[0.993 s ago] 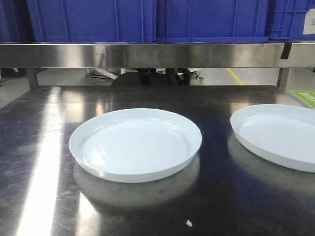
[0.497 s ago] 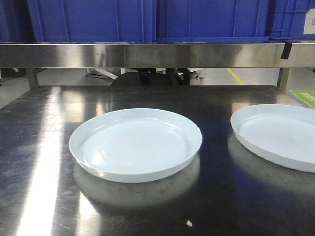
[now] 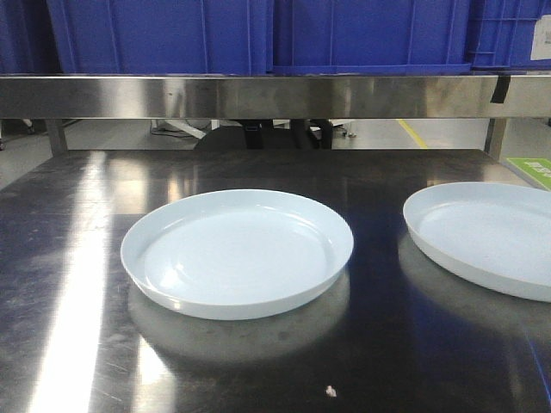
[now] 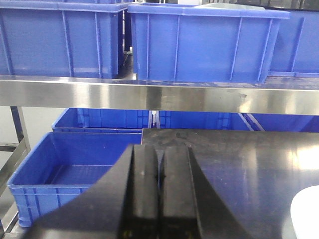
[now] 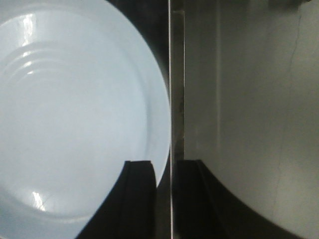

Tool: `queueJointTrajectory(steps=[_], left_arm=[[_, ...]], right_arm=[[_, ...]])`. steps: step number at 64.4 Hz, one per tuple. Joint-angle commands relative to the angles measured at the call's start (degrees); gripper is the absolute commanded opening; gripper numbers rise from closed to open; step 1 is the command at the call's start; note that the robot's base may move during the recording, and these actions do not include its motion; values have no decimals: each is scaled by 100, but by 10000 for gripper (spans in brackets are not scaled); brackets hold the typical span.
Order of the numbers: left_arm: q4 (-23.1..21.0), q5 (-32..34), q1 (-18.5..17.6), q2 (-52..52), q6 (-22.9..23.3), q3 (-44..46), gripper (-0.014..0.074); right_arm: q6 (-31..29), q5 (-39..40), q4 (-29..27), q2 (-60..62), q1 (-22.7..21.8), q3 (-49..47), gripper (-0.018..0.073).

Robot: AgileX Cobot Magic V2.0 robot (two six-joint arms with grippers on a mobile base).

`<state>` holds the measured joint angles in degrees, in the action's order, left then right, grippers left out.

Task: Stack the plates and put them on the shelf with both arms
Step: 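Grasp the plate rim with the right gripper and lift it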

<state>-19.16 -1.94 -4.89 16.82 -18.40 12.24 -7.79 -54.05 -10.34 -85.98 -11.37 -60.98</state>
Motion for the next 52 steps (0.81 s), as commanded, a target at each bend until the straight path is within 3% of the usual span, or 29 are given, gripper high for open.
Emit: queueJointTrajectory(steps=[1, 13, 52], left_arm=[[-10, 432, 0, 35, 22, 215, 81], [-10, 432, 0, 35, 22, 215, 81], [-10, 444, 0, 35, 22, 215, 81]], right_arm=[[-75, -92, -39, -140, -40, -537, 328], [-120, -392, -39, -690, -40, -1062, 378], [-272, 78, -39, -892, -34, -749, 374]])
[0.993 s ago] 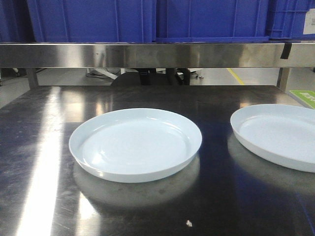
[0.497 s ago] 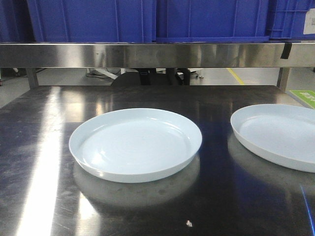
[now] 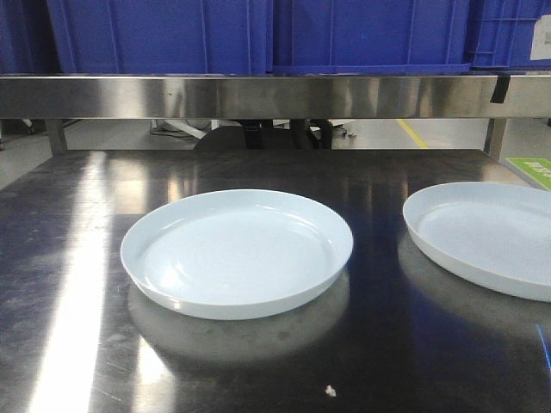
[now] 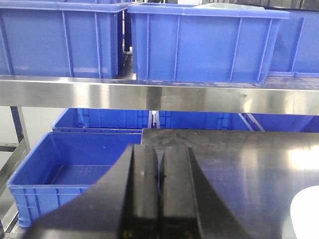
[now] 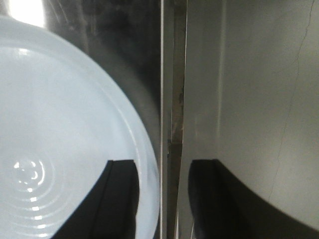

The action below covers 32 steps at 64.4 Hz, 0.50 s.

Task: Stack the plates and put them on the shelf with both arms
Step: 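Grasp the plate rim with the right gripper and lift it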

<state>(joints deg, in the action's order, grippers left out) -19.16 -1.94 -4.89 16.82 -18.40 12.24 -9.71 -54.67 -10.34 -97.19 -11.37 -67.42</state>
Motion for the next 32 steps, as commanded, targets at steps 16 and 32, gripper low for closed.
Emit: queueJointTrajectory(steps=[16, 32], left_arm=[[-10, 444, 0, 35, 22, 215, 81], [-10, 444, 0, 35, 22, 215, 81]], right_arm=[[-80, 109, -163, 64, -5, -106, 374], [-80, 13, -188, -42, 3, -106, 373]])
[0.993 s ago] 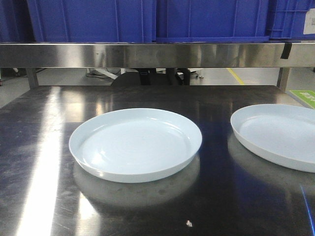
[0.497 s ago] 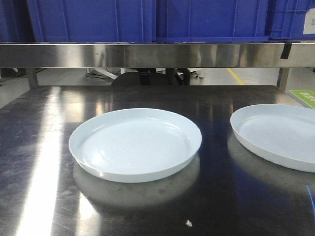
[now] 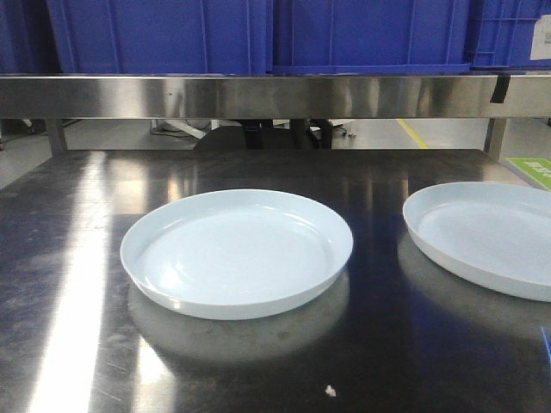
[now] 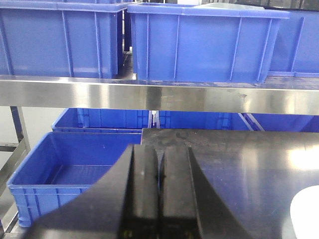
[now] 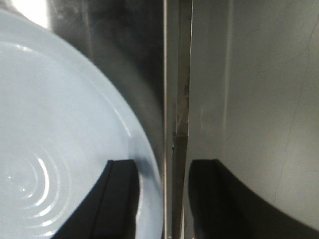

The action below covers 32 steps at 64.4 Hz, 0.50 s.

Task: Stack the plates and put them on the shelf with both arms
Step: 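Grasp the plate rim with the right gripper and lift it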

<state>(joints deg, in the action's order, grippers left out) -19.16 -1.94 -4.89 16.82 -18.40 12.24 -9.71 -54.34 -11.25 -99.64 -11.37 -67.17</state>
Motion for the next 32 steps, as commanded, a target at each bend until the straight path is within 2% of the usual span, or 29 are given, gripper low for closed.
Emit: queueJointTrajectory(steps=[1, 6, 32], left_arm=[[-10, 444, 0, 35, 22, 215, 81], [-10, 444, 0, 35, 22, 215, 81], [-10, 444, 0, 35, 22, 215, 81]], right_arm=[[-80, -20, -98, 204, 3, -130, 372], [-80, -52, -115, 197, 3, -130, 355], [-80, -240, -115, 197, -4, -152, 107]])
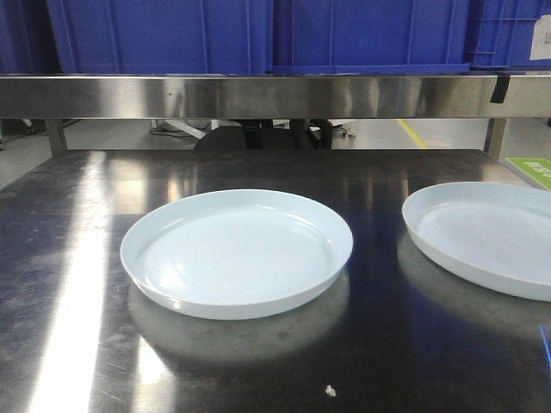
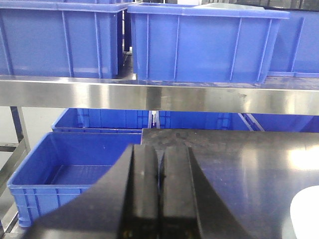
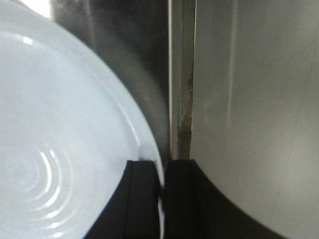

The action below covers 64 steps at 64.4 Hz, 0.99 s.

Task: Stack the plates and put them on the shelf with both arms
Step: 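Grasp the plate rim with the right gripper and lift it, then lower the held plate onto the centered plate and release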

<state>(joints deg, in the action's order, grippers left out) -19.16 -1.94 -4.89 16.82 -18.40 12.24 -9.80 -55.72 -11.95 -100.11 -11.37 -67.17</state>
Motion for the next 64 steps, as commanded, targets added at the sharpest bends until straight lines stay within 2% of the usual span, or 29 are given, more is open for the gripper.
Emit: queueJointTrajectory(steps=[1, 5, 20, 42, 53, 64], left_arm=[[-10, 444, 0, 35, 22, 215, 81], [-10, 444, 0, 35, 22, 215, 81], [-10, 444, 0, 35, 22, 215, 81], [-10, 444, 0, 35, 22, 215, 81], [-10, 444, 0, 35, 22, 215, 81], [-10, 444, 0, 35, 22, 215, 81]], right_arm=[[-71, -119, -45, 250, -4, -158, 94], [-71, -138, -45, 315, -18, -165, 43], [-71, -336, -116, 526, -64, -315, 50], [-76, -765, -1096, 1024, -94, -712, 50], [-39, -747, -1565, 1247, 323, -712, 50], [447, -389, -1579, 1188, 1209, -664, 50]])
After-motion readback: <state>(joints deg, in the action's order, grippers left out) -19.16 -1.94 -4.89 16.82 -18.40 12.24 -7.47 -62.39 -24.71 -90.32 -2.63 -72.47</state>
